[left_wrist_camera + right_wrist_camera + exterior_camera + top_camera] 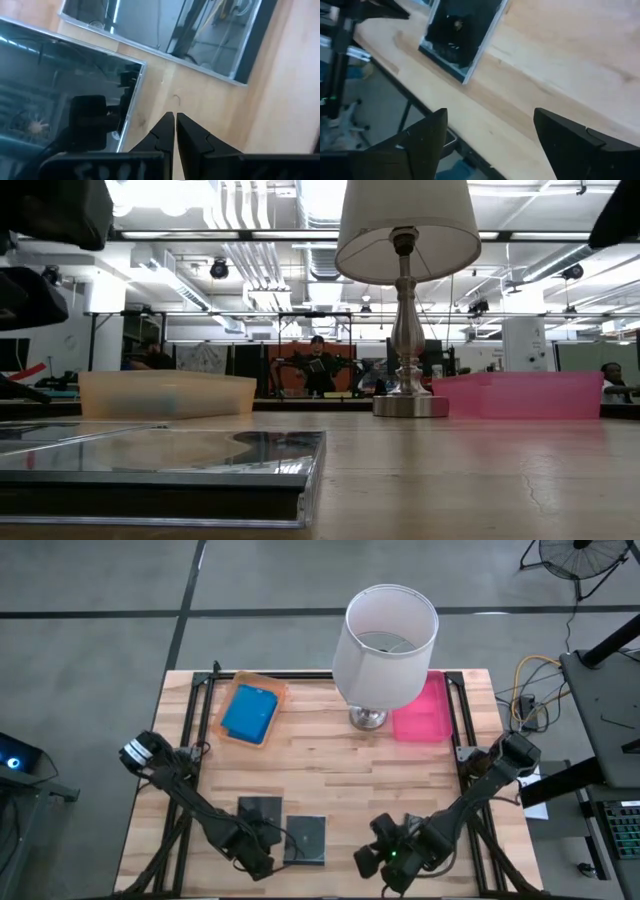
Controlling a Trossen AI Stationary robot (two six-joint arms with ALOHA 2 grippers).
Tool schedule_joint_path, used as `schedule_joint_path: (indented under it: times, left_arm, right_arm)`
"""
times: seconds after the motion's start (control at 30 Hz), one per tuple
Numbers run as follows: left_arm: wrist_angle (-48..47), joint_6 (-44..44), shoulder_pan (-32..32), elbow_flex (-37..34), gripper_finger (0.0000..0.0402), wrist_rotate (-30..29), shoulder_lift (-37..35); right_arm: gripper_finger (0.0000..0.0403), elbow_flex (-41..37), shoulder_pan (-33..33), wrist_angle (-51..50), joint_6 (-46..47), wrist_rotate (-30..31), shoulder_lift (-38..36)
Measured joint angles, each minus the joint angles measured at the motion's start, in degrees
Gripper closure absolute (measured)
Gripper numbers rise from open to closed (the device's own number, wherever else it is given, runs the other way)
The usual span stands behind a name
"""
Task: Pick & place jewel cases by type
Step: Put the middle black cd case into the pink bin
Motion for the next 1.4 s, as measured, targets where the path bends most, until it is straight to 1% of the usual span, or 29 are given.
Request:
schedule_joint_path:
  times: [0.13,0.4,0.63,0.8,0.93,1.13,1.27,1.4]
  left_arm:
    - [0.71,1.71,0.26,-0.22,0.0402,-0.03,2.48]
    - [1.23,2.2,1.56,-0.18,0.0402,0.29,4.17]
    - [3.12,7.09,3.67,-0.35,0.0402,1.17,4.49]
    - [7.41,9.44,5.24,-0.81,0.0402,0.43,4.61]
    - [8.35,10.6,6.27,-0.81,0.0402,0.15,4.68]
    - [9.81,12.33,7.95,-0.84,0.0402,0.15,5.14]
    - [11.12,14.17,8.68,-0.92,0.0402,-0.08,5.18]
    - [11.7,14.57,9.22,-0.92,0.0402,-0.17,5.22]
  right_arm:
    - [0.0116,-3.5,0.09,5.21,-0.02,0.04,0.0]
    - [0.0125,-4.73,0.09,6.47,-0.88,-0.49,0.0]
    - [0.0127,-5.56,-0.7,6.97,-1.87,-1.22,-0.07]
    - [0.0129,-7.97,-1.86,10.68,-1.78,-1.31,-0.07]
    - [0.013,-9.45,-2.9,11.03,-1.67,-1.38,-0.09]
    - [0.0137,-13.07,-4.15,16.5,-1.49,-1.89,-0.09]
    - [0.0138,-15.79,-4.62,19.7,0.24,-2.91,-0.09]
    - [0.0136,-17.1,-4.63,20.0,2.41,-3.28,-0.09]
